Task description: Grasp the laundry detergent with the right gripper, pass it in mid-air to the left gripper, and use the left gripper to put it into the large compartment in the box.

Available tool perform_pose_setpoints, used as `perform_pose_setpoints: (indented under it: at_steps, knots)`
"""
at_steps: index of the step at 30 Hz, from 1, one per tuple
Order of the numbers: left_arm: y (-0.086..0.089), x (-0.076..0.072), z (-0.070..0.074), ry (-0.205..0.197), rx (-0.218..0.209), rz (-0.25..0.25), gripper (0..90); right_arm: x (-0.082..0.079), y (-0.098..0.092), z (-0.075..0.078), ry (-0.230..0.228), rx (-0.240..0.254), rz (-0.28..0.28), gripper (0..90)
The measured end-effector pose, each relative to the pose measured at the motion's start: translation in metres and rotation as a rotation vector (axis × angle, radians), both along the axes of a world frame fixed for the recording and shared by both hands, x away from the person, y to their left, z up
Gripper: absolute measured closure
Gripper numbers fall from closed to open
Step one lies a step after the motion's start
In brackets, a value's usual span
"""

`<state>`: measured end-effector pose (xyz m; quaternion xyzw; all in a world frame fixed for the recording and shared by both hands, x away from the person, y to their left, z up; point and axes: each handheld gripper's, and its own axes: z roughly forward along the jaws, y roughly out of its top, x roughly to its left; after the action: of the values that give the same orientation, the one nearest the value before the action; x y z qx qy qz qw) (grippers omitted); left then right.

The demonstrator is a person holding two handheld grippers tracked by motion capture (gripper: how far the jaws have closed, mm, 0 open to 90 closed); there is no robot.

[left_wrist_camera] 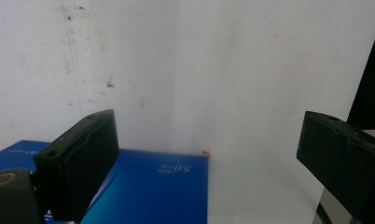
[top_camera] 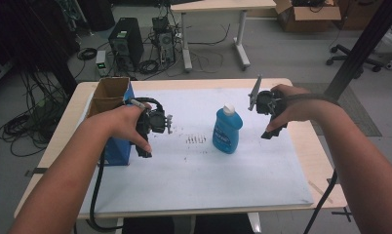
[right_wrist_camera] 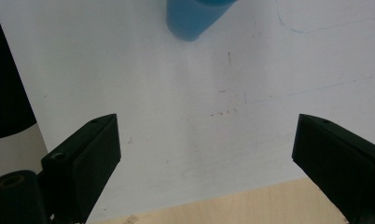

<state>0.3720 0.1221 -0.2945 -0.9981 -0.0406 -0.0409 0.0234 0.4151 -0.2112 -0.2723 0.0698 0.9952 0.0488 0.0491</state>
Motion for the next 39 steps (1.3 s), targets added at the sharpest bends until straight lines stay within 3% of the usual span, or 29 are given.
perform_pose_setpoints:
  at_steps: [5,16,24,39]
  knots:
    - [-0.001,-0.001,0.000,-0.001,0.008,-0.006,6.0,-0.006,-0.001,-0.004,0.006,0.025,0.000,7.9]
    - [0.000,-0.005,0.003,-0.005,0.006,-0.005,5.9,-0.023,-0.005,-0.032,0.009,0.100,-0.024,6.5]
    - [-0.004,-0.007,0.002,-0.005,0.014,-0.012,5.8,-0.032,-0.006,-0.055,-0.010,0.217,-0.086,5.0]
    - [-0.002,-0.004,0.000,-0.017,0.011,0.002,5.9,-0.028,-0.007,-0.085,-0.045,0.383,-0.177,4.0]
